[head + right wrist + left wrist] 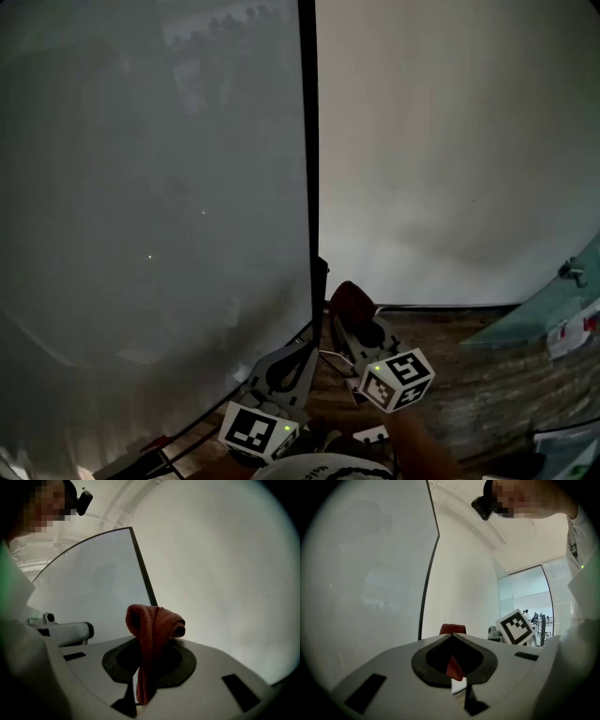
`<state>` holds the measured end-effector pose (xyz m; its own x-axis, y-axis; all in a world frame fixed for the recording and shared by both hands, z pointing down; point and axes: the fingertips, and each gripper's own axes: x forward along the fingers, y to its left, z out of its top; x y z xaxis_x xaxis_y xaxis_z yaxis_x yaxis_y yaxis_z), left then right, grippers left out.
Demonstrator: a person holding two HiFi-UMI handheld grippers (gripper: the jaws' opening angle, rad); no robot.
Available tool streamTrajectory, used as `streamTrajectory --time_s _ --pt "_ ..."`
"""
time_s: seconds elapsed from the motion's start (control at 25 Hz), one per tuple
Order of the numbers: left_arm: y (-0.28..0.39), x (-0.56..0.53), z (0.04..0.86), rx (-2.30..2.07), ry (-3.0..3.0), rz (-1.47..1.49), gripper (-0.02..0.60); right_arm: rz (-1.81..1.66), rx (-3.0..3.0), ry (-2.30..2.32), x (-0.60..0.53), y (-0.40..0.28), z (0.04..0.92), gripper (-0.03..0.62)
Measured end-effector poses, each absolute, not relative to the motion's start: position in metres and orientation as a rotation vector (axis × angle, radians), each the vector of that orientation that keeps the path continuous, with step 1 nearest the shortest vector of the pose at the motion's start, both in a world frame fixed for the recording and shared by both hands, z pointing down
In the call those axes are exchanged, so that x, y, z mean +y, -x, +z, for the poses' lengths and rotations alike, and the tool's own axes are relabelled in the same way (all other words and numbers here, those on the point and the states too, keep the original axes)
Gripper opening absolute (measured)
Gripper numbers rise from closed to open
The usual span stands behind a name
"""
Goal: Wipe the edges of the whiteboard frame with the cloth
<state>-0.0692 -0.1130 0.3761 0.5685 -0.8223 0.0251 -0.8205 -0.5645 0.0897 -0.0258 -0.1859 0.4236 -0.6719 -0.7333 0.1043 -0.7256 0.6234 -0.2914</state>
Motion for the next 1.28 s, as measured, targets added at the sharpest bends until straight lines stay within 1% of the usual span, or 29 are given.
streamTrajectory --time_s 0.44,0.6,1.04,1.28 --pt "0.079 -0.162 0.444 -1.428 -2.620 0.062 0.008 -0.556 2.896 1.218 -0.225 0.050 0.530 0.055" --pt "0.078 -0.175 0.474 -1.441 -2.588 0.039 0.008 -0.579 2.924 1.260 -0.227 0.047 0.579 0.055" --pt "0.076 -0.188 0.558 -1.398 -2.589 0.103 0.009 -0.547 3.058 1.277 -0.241 0.055 0.702 0.055" --pt "0.080 -0.190 0.590 -1.395 -2.601 0.147 0.008 -0.541 3.072 1.278 -0.261 0.065 0.740 0.055"
